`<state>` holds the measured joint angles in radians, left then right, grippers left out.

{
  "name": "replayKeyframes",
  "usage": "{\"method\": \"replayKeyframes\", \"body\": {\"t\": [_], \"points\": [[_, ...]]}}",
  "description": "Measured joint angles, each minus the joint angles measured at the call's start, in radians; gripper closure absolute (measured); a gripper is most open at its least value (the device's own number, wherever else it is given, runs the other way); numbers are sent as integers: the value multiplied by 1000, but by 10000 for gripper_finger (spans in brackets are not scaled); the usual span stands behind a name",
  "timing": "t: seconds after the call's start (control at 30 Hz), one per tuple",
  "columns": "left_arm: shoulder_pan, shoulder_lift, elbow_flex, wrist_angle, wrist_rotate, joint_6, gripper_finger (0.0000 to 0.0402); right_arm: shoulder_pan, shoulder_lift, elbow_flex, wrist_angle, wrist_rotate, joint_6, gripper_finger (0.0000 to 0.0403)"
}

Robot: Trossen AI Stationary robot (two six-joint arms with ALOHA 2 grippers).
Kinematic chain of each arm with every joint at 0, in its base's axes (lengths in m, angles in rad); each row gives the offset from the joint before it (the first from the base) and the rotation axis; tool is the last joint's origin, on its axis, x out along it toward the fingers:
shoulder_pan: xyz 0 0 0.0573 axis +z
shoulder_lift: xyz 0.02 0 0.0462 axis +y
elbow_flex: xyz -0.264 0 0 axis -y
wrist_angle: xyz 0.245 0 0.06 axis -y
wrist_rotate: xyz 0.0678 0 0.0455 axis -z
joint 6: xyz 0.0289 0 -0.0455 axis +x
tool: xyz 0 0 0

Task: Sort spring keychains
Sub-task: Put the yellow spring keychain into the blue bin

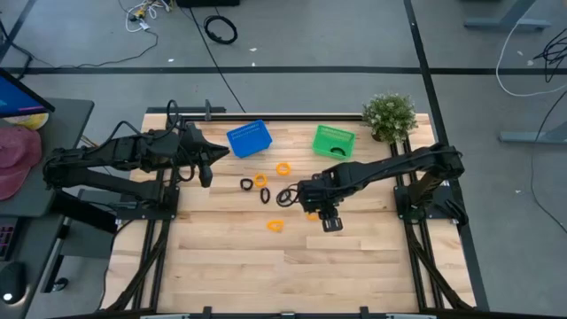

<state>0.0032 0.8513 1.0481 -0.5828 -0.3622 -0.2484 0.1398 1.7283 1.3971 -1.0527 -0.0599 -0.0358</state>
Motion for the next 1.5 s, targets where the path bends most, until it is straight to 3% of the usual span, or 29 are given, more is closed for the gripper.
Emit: {"method": "replayKeyframes", "body": {"t": [0.4, 0.57, 1.17, 1.5], "points": [[0, 0, 0, 1, 0, 0, 360, 0, 0, -261, 289, 1, -86, 250], [0, 0, 0, 0, 0, 0, 360, 0, 0, -317, 366, 52, -85, 250], [0, 0, 0, 1, 0, 0, 360, 1, 0, -422, 504, 91, -48, 251], [0, 0, 0, 1, 0, 0, 360, -3, 0, -423, 541, 122, -52, 302]]}}
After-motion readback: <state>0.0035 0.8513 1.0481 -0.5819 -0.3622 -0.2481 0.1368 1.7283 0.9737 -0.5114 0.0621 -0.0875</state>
